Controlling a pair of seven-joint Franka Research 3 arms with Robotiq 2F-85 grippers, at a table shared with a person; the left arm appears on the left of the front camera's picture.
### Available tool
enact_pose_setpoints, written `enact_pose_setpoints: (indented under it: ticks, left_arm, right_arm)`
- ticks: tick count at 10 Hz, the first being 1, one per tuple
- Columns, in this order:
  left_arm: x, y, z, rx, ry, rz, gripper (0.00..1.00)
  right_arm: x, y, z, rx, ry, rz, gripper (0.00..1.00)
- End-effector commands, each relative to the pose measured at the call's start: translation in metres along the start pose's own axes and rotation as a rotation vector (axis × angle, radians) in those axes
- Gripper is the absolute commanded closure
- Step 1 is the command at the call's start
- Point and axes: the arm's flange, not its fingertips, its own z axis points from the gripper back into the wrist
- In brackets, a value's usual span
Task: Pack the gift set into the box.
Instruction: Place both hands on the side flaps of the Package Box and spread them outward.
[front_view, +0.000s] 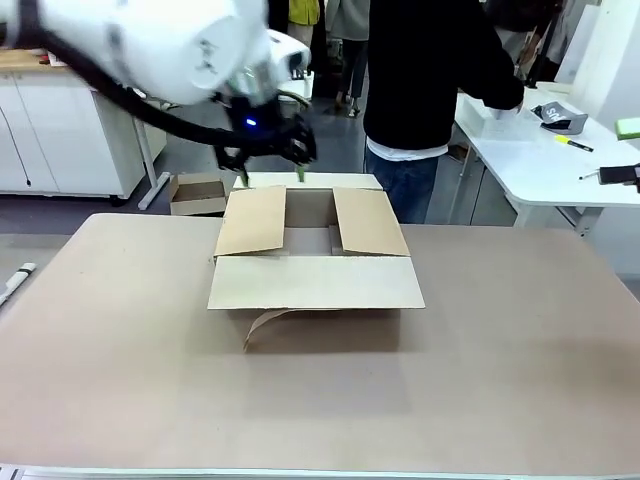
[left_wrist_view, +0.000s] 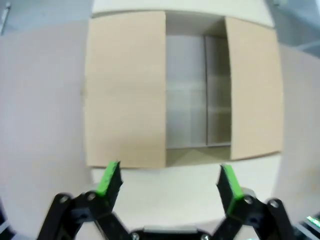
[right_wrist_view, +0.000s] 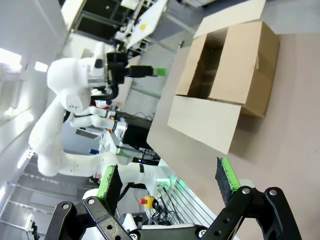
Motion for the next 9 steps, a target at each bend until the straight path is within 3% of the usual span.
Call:
enact_pose_setpoints:
  ticks: [1, 4, 6, 9]
  left_arm:
    - [0.027, -0.053, -0.026, 0.135, 0.045, 0.000, 0.00]
    - [0.020, -0.083, -0.086, 0.403, 0.081, -0.121, 0.00]
    - [0.022, -0.082, -0.118, 0.442, 0.028, -0.158, 0.00]
    - [0.022, -0.062, -0.152, 0.642, -0.067, -0.213, 0.00]
  right_arm:
    - [0.004, 0.000, -0.001, 0.026, -0.015, 0.025, 0.00]
    - [0.004, 0.000, -0.001, 0.026, -0.015, 0.025, 0.00]
    - [0.004, 0.000, -0.001, 0.026, -0.015, 0.025, 0.00]
    - [0.004, 0.000, -0.001, 0.026, -0.015, 0.025, 0.00]
